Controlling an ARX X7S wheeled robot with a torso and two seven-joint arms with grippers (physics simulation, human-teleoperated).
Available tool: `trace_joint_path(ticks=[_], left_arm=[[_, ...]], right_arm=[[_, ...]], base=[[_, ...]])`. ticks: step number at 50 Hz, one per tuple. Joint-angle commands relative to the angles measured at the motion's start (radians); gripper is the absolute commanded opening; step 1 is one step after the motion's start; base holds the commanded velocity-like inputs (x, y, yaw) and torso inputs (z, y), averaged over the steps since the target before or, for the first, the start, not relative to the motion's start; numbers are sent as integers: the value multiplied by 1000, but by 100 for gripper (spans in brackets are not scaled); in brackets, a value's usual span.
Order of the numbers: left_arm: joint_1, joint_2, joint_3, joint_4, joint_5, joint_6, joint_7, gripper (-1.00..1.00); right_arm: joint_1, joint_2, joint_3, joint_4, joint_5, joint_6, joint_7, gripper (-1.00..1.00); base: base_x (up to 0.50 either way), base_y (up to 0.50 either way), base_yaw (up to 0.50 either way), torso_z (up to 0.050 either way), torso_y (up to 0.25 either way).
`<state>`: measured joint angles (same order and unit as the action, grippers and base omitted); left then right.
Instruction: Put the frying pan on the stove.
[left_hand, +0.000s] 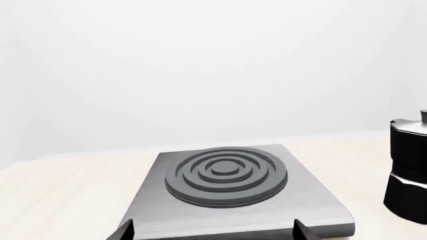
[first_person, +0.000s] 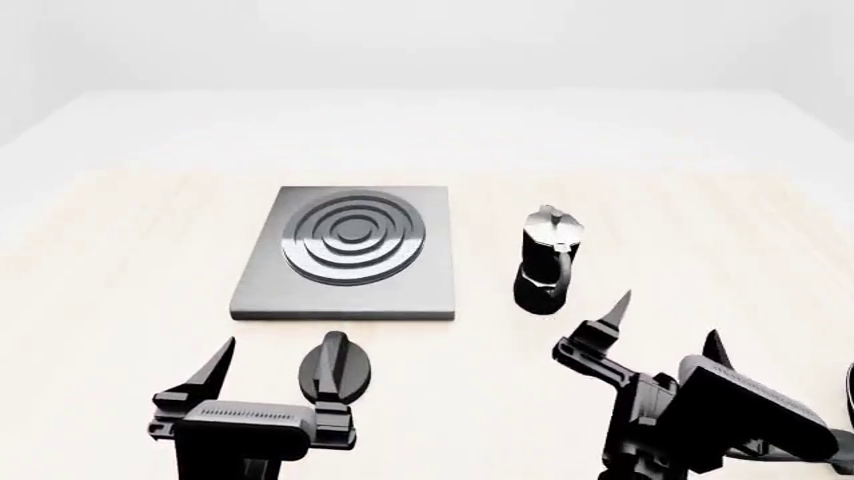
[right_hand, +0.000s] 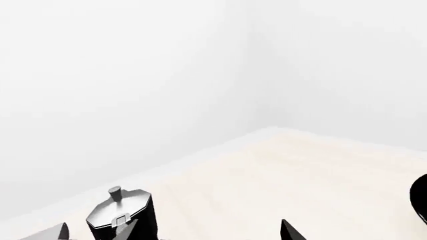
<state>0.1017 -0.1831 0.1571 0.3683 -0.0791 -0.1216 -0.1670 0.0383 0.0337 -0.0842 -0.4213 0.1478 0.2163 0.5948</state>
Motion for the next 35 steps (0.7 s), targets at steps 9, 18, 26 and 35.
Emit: trace_joint_path(ticks=[9, 18, 26, 35], left_arm=[[-9, -15, 16, -13, -16, 8, -9, 100], [-15, -27, 23, -17, -28, 10, -18, 100], [-14, -34, 25, -22, -44, 15, -22, 100], [-8, -41, 32, -21, -53, 23, -30, 100]], right_arm=[[104, -8, 12, 2, 56, 51, 280, 100], [148, 2, 8, 24, 23, 96, 412, 100], [171, -3, 17, 36, -3, 122, 535, 100], [161, 2, 26, 27, 13, 99, 621, 100]], base=[[0, 0, 0, 0, 0], [0, 0, 0, 0, 0], [0, 0, 0, 0, 0], [0, 0, 0, 0, 0]])
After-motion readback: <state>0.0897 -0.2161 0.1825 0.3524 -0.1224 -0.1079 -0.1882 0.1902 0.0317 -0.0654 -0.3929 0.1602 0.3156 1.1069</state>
